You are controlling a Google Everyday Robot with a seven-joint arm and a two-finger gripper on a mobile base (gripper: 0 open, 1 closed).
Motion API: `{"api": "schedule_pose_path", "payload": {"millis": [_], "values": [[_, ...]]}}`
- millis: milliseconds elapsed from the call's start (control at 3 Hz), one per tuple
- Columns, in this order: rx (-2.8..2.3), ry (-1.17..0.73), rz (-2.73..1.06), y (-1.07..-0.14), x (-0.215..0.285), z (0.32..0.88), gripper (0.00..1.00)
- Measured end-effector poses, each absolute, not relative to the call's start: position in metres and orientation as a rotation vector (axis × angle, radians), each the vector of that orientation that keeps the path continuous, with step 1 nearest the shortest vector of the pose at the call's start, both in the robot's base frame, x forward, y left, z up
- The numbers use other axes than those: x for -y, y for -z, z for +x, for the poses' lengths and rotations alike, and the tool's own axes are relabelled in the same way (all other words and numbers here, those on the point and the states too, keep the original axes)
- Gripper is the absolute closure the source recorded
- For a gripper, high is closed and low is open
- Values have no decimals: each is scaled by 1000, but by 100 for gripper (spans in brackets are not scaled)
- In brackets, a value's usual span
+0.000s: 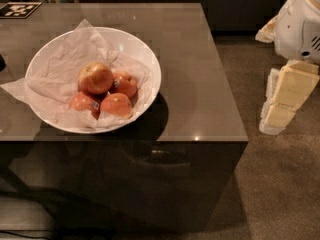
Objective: Pick apple from white bowl
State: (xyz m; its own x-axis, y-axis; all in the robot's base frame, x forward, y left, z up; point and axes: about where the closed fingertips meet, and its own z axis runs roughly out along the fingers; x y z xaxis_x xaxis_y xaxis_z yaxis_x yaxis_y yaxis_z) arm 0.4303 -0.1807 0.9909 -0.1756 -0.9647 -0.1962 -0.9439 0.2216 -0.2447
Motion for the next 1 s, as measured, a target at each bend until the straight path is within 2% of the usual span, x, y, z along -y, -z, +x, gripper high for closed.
{"api": "schedule_pose_path", "payload": {"millis": [667,1000], "values": [[-2067,124,-1947,-1031,94,428,0],[-2031,141,-1926,-1039,89,430,0]]}}
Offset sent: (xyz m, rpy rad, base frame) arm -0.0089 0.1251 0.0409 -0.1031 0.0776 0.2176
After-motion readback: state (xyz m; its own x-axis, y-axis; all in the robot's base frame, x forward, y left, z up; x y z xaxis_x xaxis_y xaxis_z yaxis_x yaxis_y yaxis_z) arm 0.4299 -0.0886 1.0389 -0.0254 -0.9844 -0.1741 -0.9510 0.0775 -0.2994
